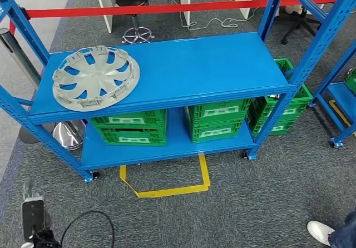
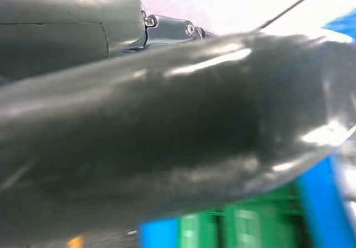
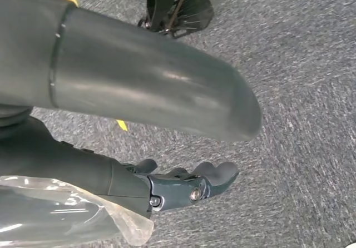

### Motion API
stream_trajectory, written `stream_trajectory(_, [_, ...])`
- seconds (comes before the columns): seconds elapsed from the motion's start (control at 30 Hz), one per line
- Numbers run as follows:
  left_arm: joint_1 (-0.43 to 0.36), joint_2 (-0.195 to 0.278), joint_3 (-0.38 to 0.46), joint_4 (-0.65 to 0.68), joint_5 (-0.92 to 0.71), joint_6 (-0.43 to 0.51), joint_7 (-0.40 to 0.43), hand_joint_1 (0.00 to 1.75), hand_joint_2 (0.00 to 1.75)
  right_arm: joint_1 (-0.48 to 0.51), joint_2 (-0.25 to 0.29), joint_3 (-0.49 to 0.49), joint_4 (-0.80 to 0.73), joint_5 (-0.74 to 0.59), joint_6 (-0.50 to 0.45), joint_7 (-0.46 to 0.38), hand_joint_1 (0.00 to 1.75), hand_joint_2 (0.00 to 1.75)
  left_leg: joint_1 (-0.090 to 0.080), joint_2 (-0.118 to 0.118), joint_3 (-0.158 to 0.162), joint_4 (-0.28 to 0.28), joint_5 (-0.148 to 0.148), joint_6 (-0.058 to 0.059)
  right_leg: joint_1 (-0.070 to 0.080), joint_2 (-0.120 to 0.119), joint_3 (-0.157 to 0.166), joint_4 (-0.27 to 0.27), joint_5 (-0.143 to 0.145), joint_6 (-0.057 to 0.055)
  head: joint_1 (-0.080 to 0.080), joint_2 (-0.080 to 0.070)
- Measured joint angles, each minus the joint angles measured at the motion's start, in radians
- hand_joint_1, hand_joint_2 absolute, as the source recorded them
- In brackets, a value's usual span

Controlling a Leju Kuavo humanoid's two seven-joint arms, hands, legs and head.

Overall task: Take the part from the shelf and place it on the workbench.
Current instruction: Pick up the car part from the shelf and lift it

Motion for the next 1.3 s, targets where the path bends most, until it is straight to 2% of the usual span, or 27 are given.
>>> stream_trajectory(0.3, [0.009,0.044,-0.199,-0.232,-0.052,0.087,-0.022,0.0,0.0,-0.012,0.0,-0.04,0.019,0.1,-0.013,0.011,0.0,0.0,0.0,0.0,0.0,0.0,0.0,0.0,0.0,0.001,0.0,0.0,0.0,0.0,0.0,0.0])
stream_trajectory(0.43, [0.0,0.078,-0.28,-0.308,-0.083,0.112,-0.025,0.0,0.0,-0.016,0.0,-0.05,0.026,0.143,-0.015,0.015,0.0,1.75,0.0,0.0,0.0,0.0,0.0,0.0,0.0,0.001,-0.001,0.0,0.0,0.0,0.0,0.0])
stream_trajectory(0.7, [-0.09,0.187,-0.437,-0.42,-0.247,0.136,0.042,0.0,0.0,-0.034,0.0,-0.081,0.039,0.211,-0.014,-0.009,0.0,1.75,0.0,0.003,0.001,0.0,0.0,0.0,0.0,0.004,-0.001,0.0,0.001,0.0,0.0,0.0])
stream_trajectory(0.83, [-0.136,0.235,-0.489,-0.448,-0.356,0.149,0.091,0.0,0.0,-0.041,0.0,-0.1,0.043,0.213,-0.008,-0.057,0.0,0.0,0.0,0.003,0.0,0.0,0.0,0.0,0.0,0.005,-0.001,0.0,0.002,0.0,0.0,0.0])
stream_trajectory(0.9, [-0.162,0.259,-0.512,-0.455,-0.412,0.155,0.117,0.0,0.0,-0.044,0.0,-0.108,0.045,0.214,0.002,-0.082,0.0,0.0,0.0,0.003,0.0,0.001,0.0,0.0,0.0,0.005,-0.001,0.0,0.002,0.0,0.0,0.0])
stream_trajectory(1.03, [-0.226,0.304,-0.558,-0.455,-0.523,0.159,0.167,0.0,0.0,-0.05,0.0,-0.119,0.048,0.216,0.039,-0.126,0.0,1.75,0.0,0.003,0.0,0.001,0.0,0.0,0.0,0.005,-0.001,0.0,0.002,0.0,0.0,0.0])
stream_trajectory(1.3, [-0.388,0.37,-0.639,-0.386,-0.673,0.129,0.234,0.0,0.0,-0.054,0.0,-0.121,0.053,0.225,0.152,-0.181,0.0,1.75,0.0,0.003,0.0,0.002,0.001,0.0,0.0,0.005,-0.001,0.0,0.002,0.0,0.0,0.0])
